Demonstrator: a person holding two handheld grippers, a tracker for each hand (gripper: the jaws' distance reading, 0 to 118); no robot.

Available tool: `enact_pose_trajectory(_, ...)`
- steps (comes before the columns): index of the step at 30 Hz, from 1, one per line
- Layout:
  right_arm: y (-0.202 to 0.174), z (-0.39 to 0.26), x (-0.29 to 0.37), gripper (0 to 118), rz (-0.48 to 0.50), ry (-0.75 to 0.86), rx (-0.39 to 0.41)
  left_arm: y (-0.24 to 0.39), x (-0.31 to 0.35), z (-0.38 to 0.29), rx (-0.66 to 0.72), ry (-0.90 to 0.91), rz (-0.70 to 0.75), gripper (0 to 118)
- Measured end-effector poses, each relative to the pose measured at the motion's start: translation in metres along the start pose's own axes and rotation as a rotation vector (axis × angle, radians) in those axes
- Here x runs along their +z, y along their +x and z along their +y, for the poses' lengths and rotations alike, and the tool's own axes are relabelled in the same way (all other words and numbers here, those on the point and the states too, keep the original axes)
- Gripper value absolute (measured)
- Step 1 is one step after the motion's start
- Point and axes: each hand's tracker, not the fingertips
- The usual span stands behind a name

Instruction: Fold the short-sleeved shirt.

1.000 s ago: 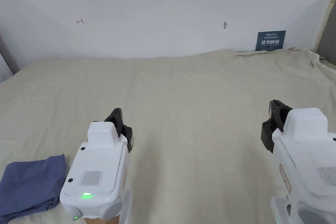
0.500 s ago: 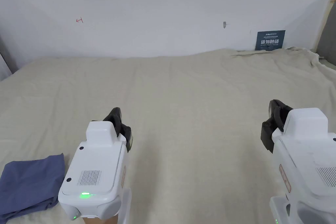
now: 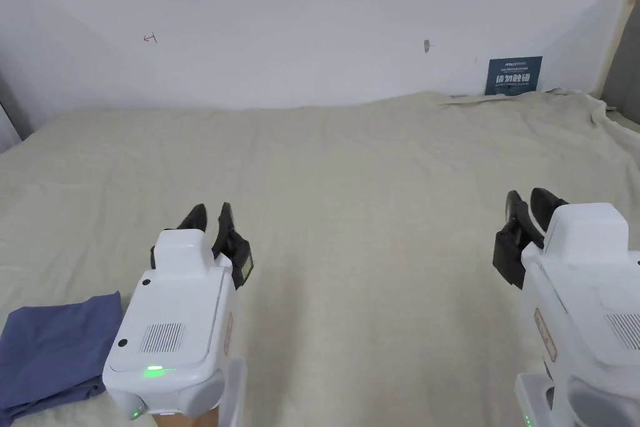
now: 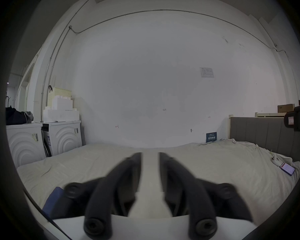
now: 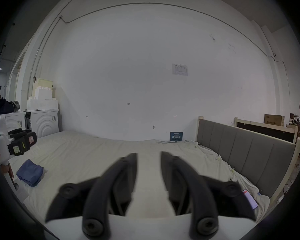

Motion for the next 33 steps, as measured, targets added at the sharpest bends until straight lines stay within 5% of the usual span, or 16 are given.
enact_pose_trajectory(3,0.0013,-0.0017,-0.0014,99,0.001,-0.011,-0.008,-0.0044,-0.0018,-0.0008,0.018,-0.009,0.006,95)
enact_pose_trajectory(8,-0.0017,0.0006,0.0020,117,-0.004,-0.006,-0.014,-0.0098,-0.0020,-0.0009,0.040,-0.014,-0.002,118)
enact_pose_trajectory(33,0.0016,0.0053,0.0052,117,-0.005,0.015,-0.027,-0.0088,-0.0012,0.0060,0.020,0.019,-0.005,118)
